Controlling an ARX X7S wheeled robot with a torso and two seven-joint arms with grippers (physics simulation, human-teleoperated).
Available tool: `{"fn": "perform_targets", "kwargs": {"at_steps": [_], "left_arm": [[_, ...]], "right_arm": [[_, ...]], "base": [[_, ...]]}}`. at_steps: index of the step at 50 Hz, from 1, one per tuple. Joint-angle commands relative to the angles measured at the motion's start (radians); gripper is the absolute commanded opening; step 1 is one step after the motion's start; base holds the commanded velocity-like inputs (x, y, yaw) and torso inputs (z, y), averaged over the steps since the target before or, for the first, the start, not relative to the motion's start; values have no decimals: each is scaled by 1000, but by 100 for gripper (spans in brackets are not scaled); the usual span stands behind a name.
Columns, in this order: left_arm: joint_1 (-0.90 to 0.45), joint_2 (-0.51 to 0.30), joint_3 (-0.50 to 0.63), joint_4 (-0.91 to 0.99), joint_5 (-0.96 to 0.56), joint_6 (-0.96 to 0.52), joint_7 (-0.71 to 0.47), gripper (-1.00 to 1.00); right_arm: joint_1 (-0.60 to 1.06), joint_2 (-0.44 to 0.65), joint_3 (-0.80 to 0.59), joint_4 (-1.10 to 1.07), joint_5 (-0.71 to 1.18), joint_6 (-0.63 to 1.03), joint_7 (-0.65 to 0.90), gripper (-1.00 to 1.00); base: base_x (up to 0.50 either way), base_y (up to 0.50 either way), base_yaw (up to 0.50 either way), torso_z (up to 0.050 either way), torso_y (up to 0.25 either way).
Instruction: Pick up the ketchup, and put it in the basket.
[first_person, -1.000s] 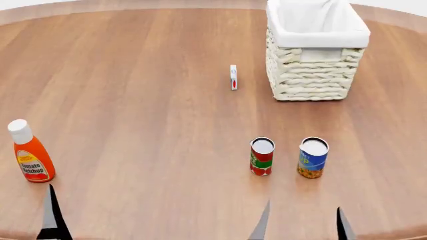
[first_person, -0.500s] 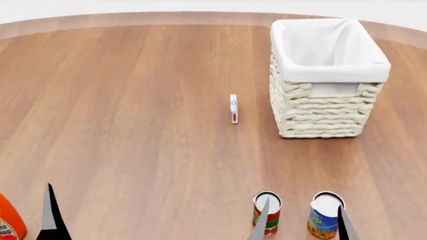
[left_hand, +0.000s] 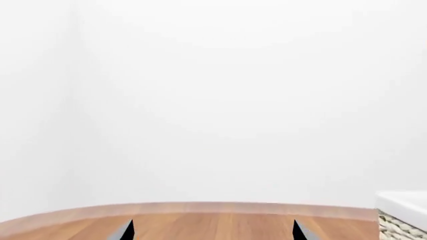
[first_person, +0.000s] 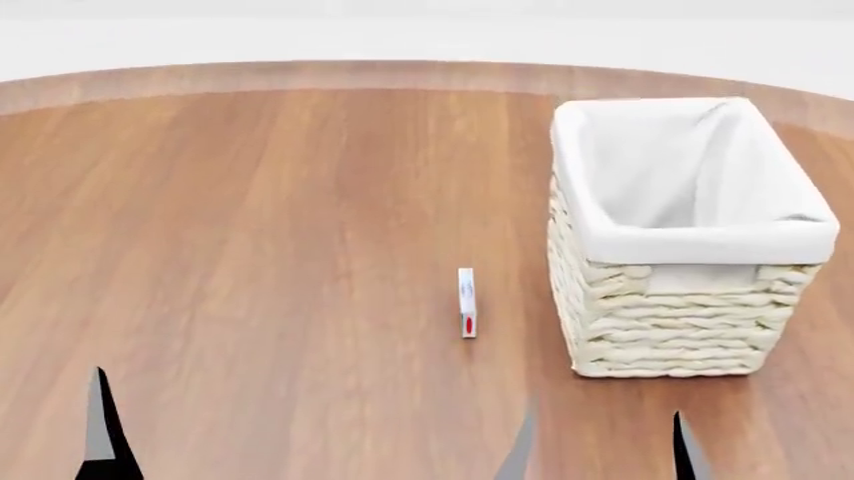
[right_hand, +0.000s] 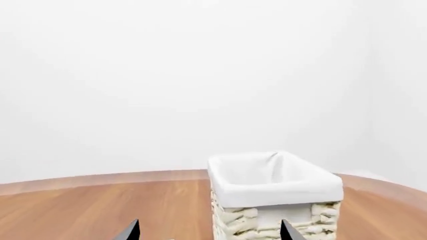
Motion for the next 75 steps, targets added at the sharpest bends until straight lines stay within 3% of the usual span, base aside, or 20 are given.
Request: {"fn": "perform_targets", "kwargs": {"at_steps": [1,15,26,49,65,70,71,72,73,75], "left_arm": [[-2,8,-15,-16,1,9,27,100],[-3,-3,-4,-23,0,12,19,100],[-5,-10,3,-28,-2,17,12,100],[-8,-22,16,-36,-14,19,1,100],[-3,-70,28,14,-112,9,62,100],[59,-98,16,75,-126,-3,61,100],[102,-119,-19,138,-276,-97,63,100],[120,-129,-26,152,-303,-91,61,100],[167,-141,-43,165,-229,-38,49,100],[224,-159,-66,192,-250,-20,54,100]], "right_arm": [[2,-12,21,14,-2,-23,-19,100],[7,-3,17,21,31,-7,-16,100],[1,13,4,15,42,-31,-26,100],[1,23,-10,30,44,-54,-10,100],[-2,33,-29,41,60,-75,-18,100],[-2,36,-36,44,65,-73,-20,100],[-1,36,-38,45,67,-73,-21,100],[0,36,-38,46,68,-74,-21,100],[2,35,-40,53,69,-75,-22,100],[2,35,-43,57,68,-76,-21,100]], "base": [[500,0,0,0,0],[500,0,0,0,0],[8,0,0,0,1],[0,0,498,0,0],[0,0,0,0,0],[0,0,0,0,0],[0,0,0,0,0],[0,0,0,0,0],[0,0,0,0,0],[0,0,0,0,0]]}}
